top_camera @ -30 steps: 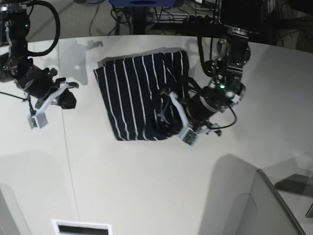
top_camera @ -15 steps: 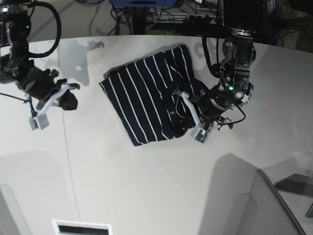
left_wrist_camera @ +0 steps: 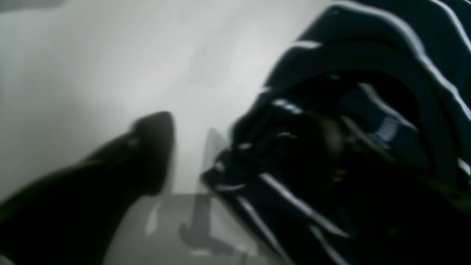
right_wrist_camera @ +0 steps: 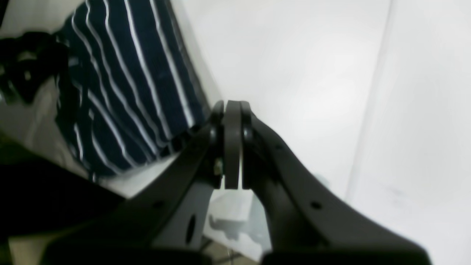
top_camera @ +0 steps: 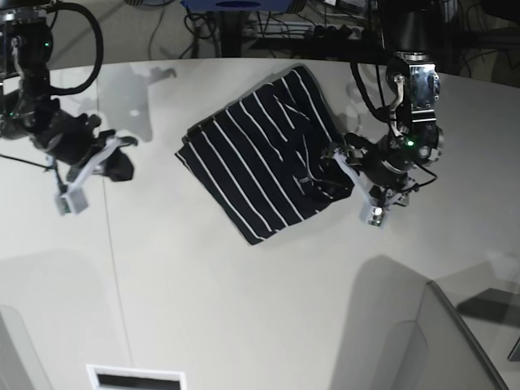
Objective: Layout the t-shirt on the table in an organized manner, then fold the t-shirt properly
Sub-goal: 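Press and tuck the bundle edge with the left gripper, then grasp opposite corners of the bundle with both grippers and rotate it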
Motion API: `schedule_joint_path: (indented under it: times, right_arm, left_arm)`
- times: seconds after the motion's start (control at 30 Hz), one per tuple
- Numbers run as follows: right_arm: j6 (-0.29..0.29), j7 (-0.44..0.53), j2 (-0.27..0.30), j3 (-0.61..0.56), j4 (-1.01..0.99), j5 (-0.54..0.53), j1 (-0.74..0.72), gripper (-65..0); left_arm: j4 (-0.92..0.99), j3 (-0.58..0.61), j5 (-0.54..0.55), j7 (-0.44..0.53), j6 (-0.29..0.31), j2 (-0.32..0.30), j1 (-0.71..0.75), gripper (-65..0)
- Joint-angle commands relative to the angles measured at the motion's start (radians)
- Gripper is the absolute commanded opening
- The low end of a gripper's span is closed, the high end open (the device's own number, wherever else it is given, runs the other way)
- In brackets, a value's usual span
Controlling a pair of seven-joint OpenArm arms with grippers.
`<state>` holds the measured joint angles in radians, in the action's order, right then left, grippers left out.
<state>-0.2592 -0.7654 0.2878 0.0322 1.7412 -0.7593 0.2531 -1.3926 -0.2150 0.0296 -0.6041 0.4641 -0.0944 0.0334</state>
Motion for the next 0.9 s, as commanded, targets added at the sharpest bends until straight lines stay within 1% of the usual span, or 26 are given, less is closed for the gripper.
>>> schedule_joint_path:
  times: [0.0,0.07,0.17,0.2,0.23,0.3,0.4,0.43,0.53,0.67,0.73,0.8,0.83,0.87]
  right_arm:
    - [-0.010,0.016,0.006,-0.024,0.016,-0.019,-0.019,-64.8]
    - [-0.010,0.016,0.006,-0.067,0.016,-0.019,-0.025,-64.8]
    - [-0.010,0.021,0.006,-0.127,0.018,-0.019,-0.028,-64.8]
    - [-0.010,0.021,0.006,-0.140,0.019,-0.019,-0.030,-64.8]
    - [-0.010,0.021,0.006,-0.157,0.021,-0.019,-0.039,-64.8]
    - [-0.010,0.017,0.006,-0.200,0.021,-0.019,-0.053,-64.8]
    - [-0.010,0.021,0.006,-0.294,0.022,-0.019,-0.087,-64.8]
    - [-0.010,0.022,0.006,-0.320,0.022,-0.019,-0.094,-64.8]
    - [-0.010,0.022,0.003,-0.398,0.022,-0.019,-0.130,-64.8]
    - [-0.010,0.022,0.001,-0.529,0.019,-0.019,-0.206,-64.8]
    - [-0.010,0.022,0.000,-0.582,0.013,-0.019,-0.255,-64.8]
    - [-0.010,0.024,-0.003,-0.611,-0.014,-0.022,-0.306,-64.8]
    - [-0.010,0.024,-0.006,-0.619,-0.033,-0.024,-0.329,-64.8]
    - [-0.010,0.024,-0.022,-0.619,-0.057,-0.024,-0.354,-64.8]
  left_arm:
    - [-0.023,-0.031,0.008,0.016,0.000,-0.008,-0.011,-11.5]
    - [-0.035,-0.096,0.008,0.016,0.003,-0.011,-0.011,-11.8]
    - [-0.112,-0.192,0.013,-0.009,0.005,-0.014,0.040,-12.0]
    - [-0.144,-0.217,0.025,-0.018,0.005,-0.015,0.061,-13.0]
    - [-0.181,-0.246,0.049,-0.023,0.005,-0.020,0.092,-15.8]
    - [-0.224,-0.286,0.103,-0.021,0.005,-0.038,0.155,-24.7]
    - [-0.247,-0.329,0.215,-0.020,0.005,-0.077,0.225,-46.9]
    - [-0.247,-0.331,0.237,-0.020,0.005,-0.089,0.236,-52.3]
    - [-0.248,-0.329,0.283,-0.020,0.005,-0.110,0.250,-64.5]
    - [-0.273,-0.378,0.290,-0.021,0.005,-0.104,0.277,-65.0]
    - [-0.290,-0.375,0.290,-0.021,0.005,-0.090,0.316,-65.0]
    - [-0.307,-0.350,0.290,-0.021,0.005,-0.069,0.349,-65.0]
    - [-0.308,-0.320,0.289,-0.021,0.006,-0.063,0.366,-65.0]
    - [-0.308,-0.281,0.281,-0.021,0.006,-0.061,0.386,-65.0]
